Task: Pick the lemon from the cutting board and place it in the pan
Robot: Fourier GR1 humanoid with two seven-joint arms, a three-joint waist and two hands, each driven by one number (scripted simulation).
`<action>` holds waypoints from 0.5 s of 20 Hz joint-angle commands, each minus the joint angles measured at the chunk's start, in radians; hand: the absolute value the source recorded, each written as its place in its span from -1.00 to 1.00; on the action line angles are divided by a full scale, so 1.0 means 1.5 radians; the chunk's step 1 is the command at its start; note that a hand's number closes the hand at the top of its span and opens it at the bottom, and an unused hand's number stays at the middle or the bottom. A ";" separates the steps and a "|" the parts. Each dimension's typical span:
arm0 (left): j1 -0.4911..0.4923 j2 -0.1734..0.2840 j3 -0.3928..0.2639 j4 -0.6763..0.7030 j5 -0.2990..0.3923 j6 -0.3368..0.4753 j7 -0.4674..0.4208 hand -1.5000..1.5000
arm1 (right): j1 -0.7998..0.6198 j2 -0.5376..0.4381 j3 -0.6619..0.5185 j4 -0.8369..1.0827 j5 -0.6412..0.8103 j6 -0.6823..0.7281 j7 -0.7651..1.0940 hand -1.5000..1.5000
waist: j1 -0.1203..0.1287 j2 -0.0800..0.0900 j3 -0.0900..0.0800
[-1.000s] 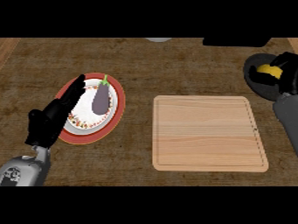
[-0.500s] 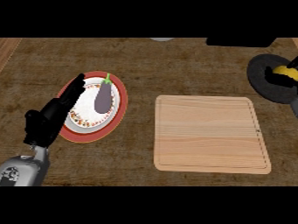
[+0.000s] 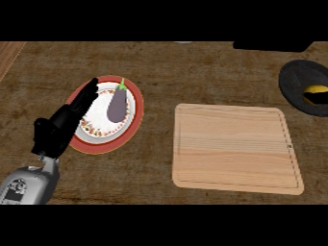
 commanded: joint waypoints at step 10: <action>0.008 0.005 0.017 -0.016 0.012 -0.004 0.005 0.00 | 0.046 0.001 -0.225 -0.082 -0.235 0.091 -0.249 -1.00 | -0.012 -0.003 0.004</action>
